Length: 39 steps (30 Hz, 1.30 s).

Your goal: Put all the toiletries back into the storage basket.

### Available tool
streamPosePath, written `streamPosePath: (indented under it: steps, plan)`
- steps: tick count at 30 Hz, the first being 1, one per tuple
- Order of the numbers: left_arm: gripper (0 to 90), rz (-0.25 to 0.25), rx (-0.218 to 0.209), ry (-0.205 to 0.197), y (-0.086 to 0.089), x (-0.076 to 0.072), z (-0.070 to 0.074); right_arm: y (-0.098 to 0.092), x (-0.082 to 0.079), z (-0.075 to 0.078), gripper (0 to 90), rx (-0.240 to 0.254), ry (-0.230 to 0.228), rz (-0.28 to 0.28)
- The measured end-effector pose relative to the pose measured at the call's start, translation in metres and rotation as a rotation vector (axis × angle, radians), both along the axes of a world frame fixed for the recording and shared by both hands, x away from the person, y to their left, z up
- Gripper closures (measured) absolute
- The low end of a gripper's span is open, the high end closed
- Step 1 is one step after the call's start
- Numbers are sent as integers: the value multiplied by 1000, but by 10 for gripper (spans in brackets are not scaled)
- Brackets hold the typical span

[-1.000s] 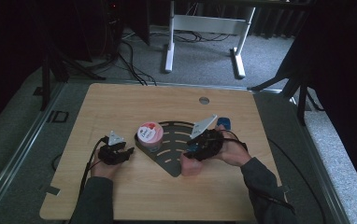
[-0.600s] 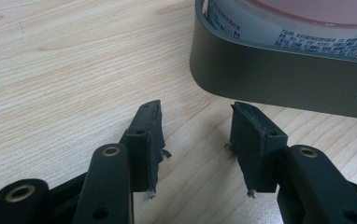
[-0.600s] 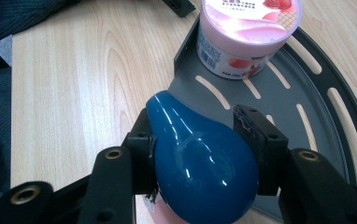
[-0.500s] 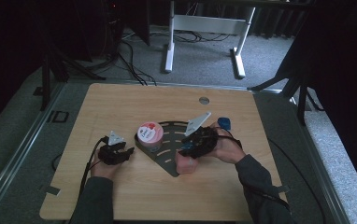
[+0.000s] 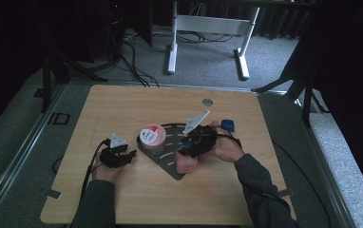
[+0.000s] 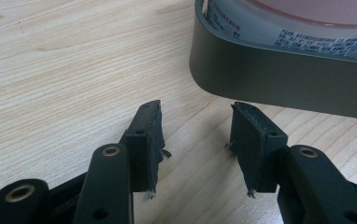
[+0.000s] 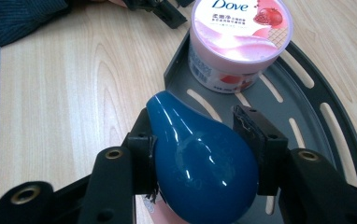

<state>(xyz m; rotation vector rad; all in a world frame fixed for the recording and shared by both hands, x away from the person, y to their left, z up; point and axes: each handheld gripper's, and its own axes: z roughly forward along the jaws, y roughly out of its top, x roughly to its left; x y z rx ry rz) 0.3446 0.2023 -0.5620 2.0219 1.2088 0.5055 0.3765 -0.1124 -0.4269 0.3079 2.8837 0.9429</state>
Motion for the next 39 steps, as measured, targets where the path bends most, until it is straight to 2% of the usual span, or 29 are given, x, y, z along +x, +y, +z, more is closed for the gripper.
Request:
streamPosePath:
  steps: [8,17,39]
  plan:
    - [537,0,-1,0,0,0,0,7,6,0,540,11,-1,-11]
    - [537,-2,-2,1,0,0,0,16,13,-2,540,-8,-13,-20]
    - [536,-2,1,0,0,0,0,25,38,-5,542,-12,1,-56]
